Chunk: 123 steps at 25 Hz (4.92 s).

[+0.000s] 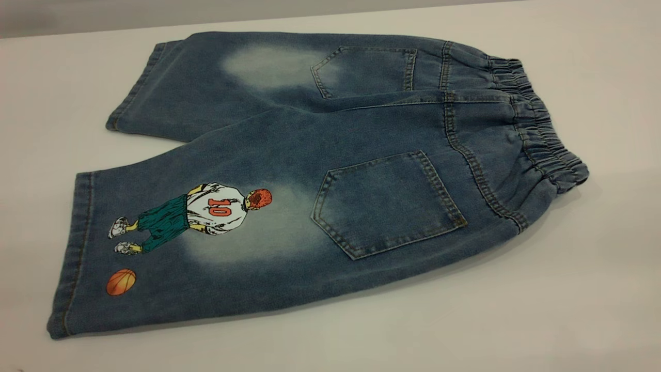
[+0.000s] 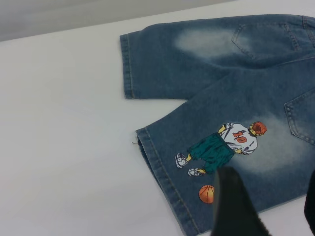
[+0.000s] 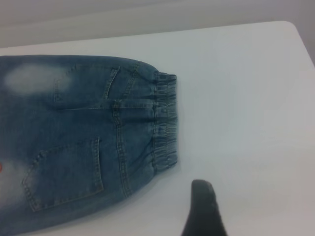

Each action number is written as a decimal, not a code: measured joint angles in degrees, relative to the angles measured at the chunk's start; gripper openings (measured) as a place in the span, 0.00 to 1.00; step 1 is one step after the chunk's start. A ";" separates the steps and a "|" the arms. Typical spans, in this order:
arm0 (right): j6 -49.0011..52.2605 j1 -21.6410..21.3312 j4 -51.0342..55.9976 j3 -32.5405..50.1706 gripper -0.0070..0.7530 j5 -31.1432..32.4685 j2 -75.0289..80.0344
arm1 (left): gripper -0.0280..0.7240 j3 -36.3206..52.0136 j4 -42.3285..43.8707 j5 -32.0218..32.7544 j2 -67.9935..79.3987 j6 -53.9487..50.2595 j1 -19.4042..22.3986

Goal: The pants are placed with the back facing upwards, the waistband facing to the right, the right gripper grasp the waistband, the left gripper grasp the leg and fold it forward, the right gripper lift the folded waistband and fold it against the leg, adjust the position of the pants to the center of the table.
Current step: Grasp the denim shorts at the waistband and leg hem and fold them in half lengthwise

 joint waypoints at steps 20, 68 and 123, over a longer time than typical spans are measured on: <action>0.00 0.00 0.23 0.00 0.58 -0.26 0.00 | 0.48 0.00 -0.96 -0.11 0.00 -0.63 0.00; -72.85 -0.22 88.61 2.81 0.58 -27.05 97.80 | 0.48 -10.86 -37.55 -18.82 62.74 37.11 0.00; -83.62 -13.87 93.73 -13.94 0.52 -8.16 130.32 | 0.48 -10.92 -37.38 -20.50 62.74 37.07 0.00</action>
